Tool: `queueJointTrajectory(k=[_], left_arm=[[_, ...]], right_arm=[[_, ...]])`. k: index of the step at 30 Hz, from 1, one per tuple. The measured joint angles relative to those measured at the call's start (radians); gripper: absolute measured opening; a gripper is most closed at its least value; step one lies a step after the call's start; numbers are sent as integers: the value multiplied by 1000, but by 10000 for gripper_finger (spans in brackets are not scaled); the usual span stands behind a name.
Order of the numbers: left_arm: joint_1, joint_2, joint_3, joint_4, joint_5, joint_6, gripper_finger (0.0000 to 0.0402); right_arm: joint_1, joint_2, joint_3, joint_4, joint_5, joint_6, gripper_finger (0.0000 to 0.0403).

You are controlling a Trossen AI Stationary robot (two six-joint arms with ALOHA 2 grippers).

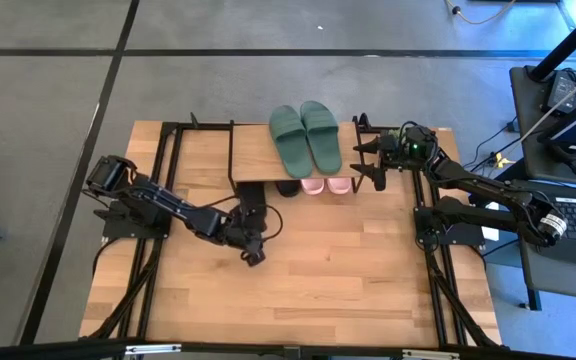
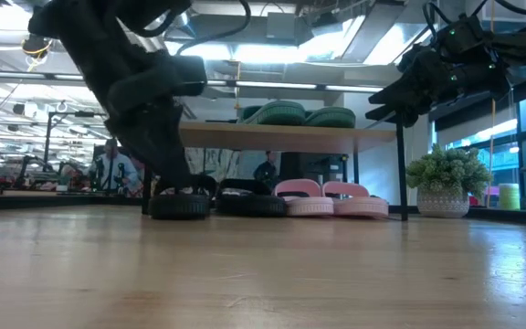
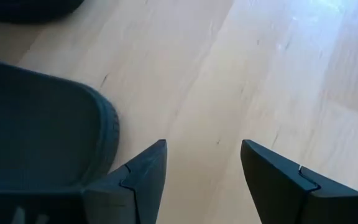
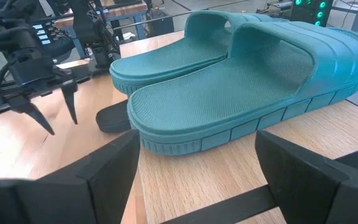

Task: Pick and place slides into the shelf
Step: Put the black slide under the shelf

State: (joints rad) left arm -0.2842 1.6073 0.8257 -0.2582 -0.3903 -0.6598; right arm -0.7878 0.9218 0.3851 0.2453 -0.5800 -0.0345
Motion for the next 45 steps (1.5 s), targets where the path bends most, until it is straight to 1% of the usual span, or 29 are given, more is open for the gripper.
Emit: queueJointTrajectory(k=[3, 7, 14, 17, 23, 31, 37, 45], left_arm=[[2, 0, 0, -46, -7, 0, 198], [15, 0, 0, -108, -61, -18, 198], [68, 0, 0, -172, -68, -17, 198], [89, 0, 0, -180, -72, -11, 198], [122, 0, 0, -183, -144, 28, 198], [170, 1, 0, -207, -156, 40, 198], [188, 1, 0, -206, -224, 33, 198], [210, 1, 0, -206, -232, 16, 198]], right_arm=[[0, 0, 0, 0, 0, 0, 320], [0, 0, 0, -1, 0, 0, 320], [0, 0, 0, -1, 0, 0, 320], [0, 0, 0, -1, 2, 0, 320], [0, 0, 0, -2, 2, -4, 320], [0, 0, 0, -2, 3, -4, 320], [0, 0, 0, -2, 2, -4, 320], [0, 0, 0, -2, 2, -4, 320]])
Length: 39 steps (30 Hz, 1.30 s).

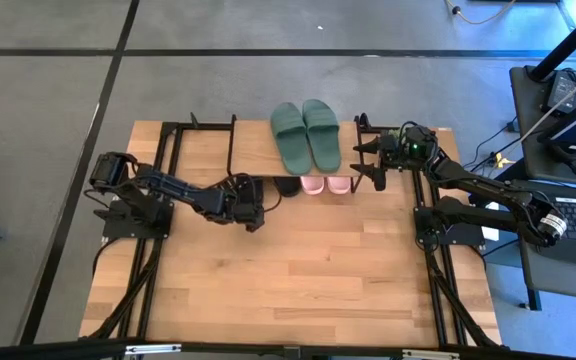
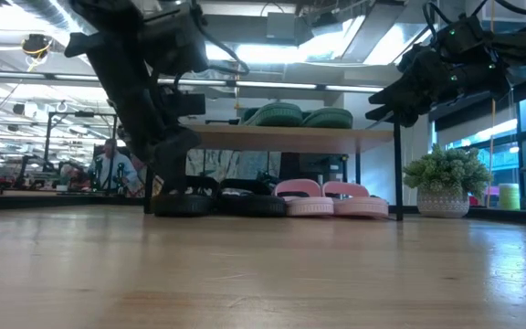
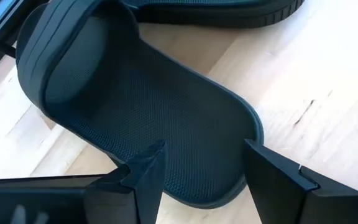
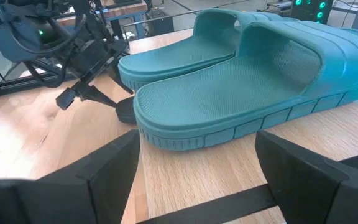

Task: Pick and place slides into the shelf
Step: Put the black slide under the shelf

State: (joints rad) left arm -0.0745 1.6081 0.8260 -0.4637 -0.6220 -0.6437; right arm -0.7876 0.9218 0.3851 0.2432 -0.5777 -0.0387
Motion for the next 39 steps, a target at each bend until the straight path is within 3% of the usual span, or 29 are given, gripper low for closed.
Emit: queueJointTrajectory(k=[13, 24, 31, 35, 39], left_arm=[[-110, -30, 0, 40, 11, 1, 198], [-196, -389, 1, 68, -23, 161, 198], [-174, -468, 1, 24, 238, 268, 198], [-186, -404, 1, 49, 426, 314, 198], [-190, -300, 1, 69, 505, 315, 198]], right_arm=[[0, 0, -3, 26, 0, 14, 320], [24, -78, 124, -31, -31, 60, 320], [102, -154, 176, -233, -108, 32, 320], [145, -184, 176, -317, -108, 31, 320], [181, -189, 176, -344, -106, 31, 320]])
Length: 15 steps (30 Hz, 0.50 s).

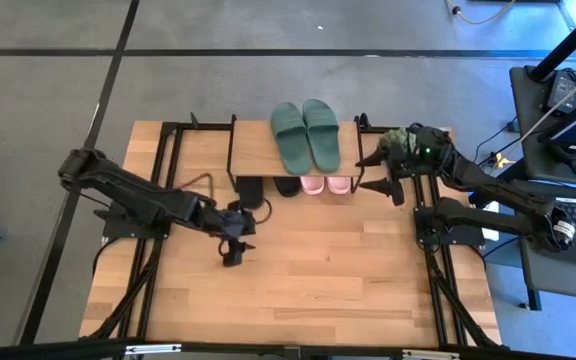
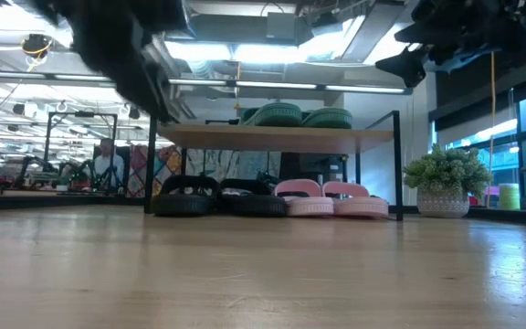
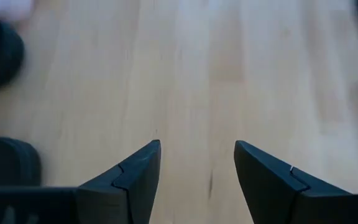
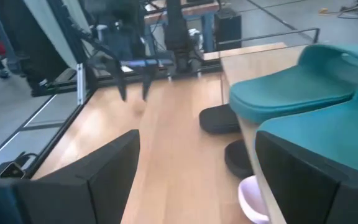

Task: Pick and place slides into the shelf
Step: Put the black slide under the shelf

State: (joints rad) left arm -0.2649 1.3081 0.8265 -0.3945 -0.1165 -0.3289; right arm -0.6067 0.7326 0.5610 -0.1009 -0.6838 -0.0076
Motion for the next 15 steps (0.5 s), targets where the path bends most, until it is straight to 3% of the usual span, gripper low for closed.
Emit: queueJointTrajectory(k=[8, 15], left_arm=[[51, 229, -1, 13, -95, 5, 198], [174, 324, -1, 10, -124, -7, 198]], right_arm=[[51, 0, 0, 3, 2, -23, 320], [67, 0, 0, 2, 2, -23, 320]])
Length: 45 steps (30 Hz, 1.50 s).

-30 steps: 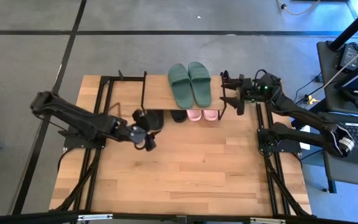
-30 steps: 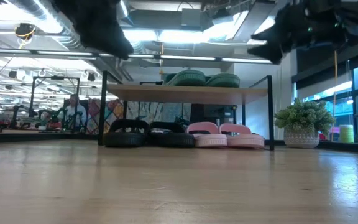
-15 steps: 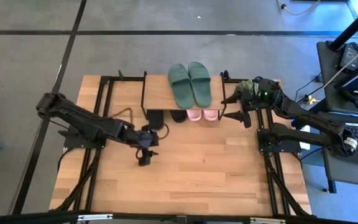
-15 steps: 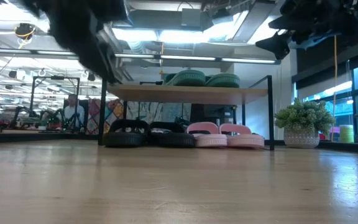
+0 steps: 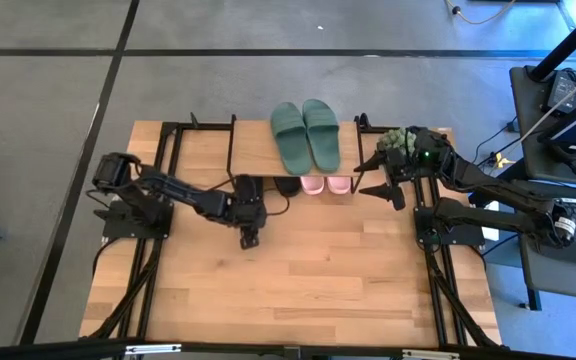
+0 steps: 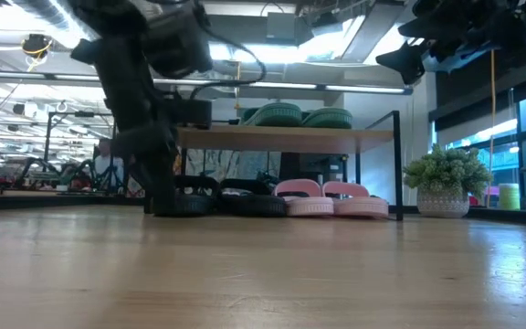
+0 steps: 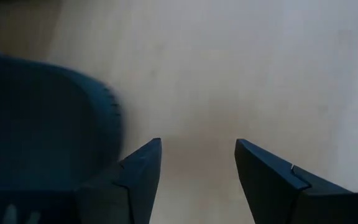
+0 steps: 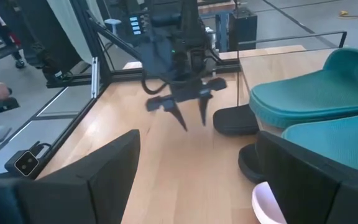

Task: Pick and place slides into the shelf
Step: Put the black slide under the shelf, then return to Home Position

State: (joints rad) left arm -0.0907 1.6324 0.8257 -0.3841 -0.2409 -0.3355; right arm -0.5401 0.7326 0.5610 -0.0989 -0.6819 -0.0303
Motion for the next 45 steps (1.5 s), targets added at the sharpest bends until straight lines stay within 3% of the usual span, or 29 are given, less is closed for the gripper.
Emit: queueJointTrajectory(k=[10, 18, 21, 25, 28, 30, 36, 40, 45], left_arm=[[91, 13, 0, -26, -90, 5, 198], [107, 13, 0, -19, -97, 9, 198], [92, 3, 0, -17, -44, 30, 198], [82, -61, 0, -2, 109, 58, 198], [82, -141, 0, 28, 232, 110, 198], [81, -212, 0, 58, 260, 165, 198], [102, -461, -11, 186, 198, 340, 198], [139, -625, -120, 356, 164, 396, 198], [188, -827, -346, 523, 132, 392, 198]], right_arm=[[2, 0, 0, -4, 0, -5, 320], [1, 0, -1, -4, 1, -9, 320], [1, 0, -1, -2, 1, -17, 320], [1, 0, -1, 16, 2, -17, 320], [1, 0, -1, 36, 2, -15, 320], [1, 0, -1, 43, 2, -7, 320], [1, 0, -1, 42, 2, -84, 320], [-18, -9, -2, 24, 16, -124, 320], [-72, -52, -55, 46, 27, -119, 320]])
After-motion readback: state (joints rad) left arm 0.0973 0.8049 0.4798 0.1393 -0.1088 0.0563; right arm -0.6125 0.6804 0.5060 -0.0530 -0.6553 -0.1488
